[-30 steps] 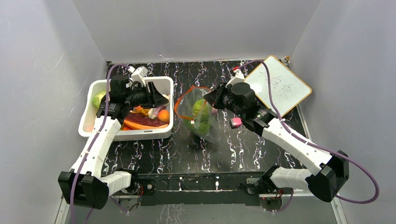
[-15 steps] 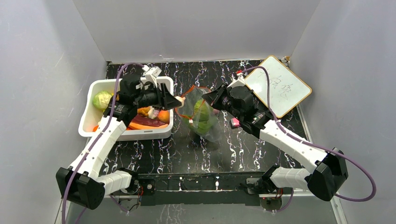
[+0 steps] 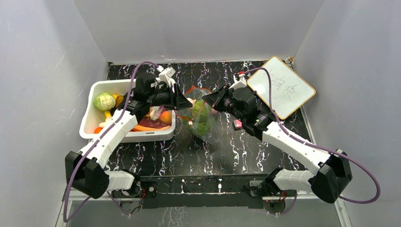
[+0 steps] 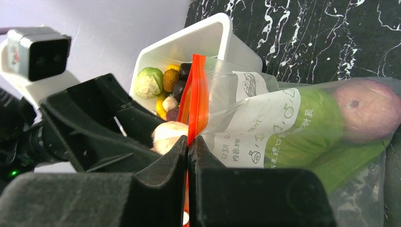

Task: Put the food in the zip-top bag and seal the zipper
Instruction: Place the fake vegetable in the zipper food storage bag.

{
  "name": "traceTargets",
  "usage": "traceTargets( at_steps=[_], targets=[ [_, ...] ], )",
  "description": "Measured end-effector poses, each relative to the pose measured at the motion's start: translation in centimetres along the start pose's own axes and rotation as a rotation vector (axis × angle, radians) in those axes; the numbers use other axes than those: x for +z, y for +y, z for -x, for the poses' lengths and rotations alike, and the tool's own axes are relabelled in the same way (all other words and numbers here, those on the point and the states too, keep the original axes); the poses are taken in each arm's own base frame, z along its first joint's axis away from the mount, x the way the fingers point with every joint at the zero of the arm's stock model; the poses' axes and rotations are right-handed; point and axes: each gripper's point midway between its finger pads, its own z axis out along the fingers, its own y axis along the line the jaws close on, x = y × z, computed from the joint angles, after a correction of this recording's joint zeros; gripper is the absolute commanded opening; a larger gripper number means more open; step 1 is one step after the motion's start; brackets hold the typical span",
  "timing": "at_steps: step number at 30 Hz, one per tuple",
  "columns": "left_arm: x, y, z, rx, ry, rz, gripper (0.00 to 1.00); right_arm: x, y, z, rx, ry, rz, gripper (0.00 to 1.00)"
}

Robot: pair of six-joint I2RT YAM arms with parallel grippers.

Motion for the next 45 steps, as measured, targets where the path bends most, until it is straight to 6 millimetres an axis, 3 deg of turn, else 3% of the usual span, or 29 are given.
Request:
traceTargets(
  at_steps=[7, 18, 23, 29, 38, 45],
  targets=[
    [1.8, 1.3, -0.4, -0.02, 0.034, 0.035, 0.38, -0.1, 0.5, -0.1, -0.01, 0.011, 0.024, 0.0],
    [2.6, 1.0, -1.1, -0.035, 0.054, 0.039, 0.46, -0.2, 1.0, -0.5, -0.025, 0.034, 0.054, 0.0],
    [2.9, 1.3, -1.6, -0.056, 0.074, 0.049, 0.6, -0.2, 1.1, -0.7, -0.024, 0.043, 0.061, 0.0],
    [2.7, 0.9, -1.6, -0.067, 0.089, 0.052, 0.76, -0.3, 1.2, -0.7, -0.025, 0.045, 0.064, 0.0],
    [1.9, 0.8, -1.4, -0.057, 0.074, 0.075, 0.86, -1.2, 1.1, -0.4, -0.056, 0.037, 0.066, 0.0],
    [0.4, -0.4, 0.7, -0.009, 0.005, 0.095, 0.93, -2.0, 0.3, -0.7, -0.105, 0.052, 0.036, 0.0]
  ],
)
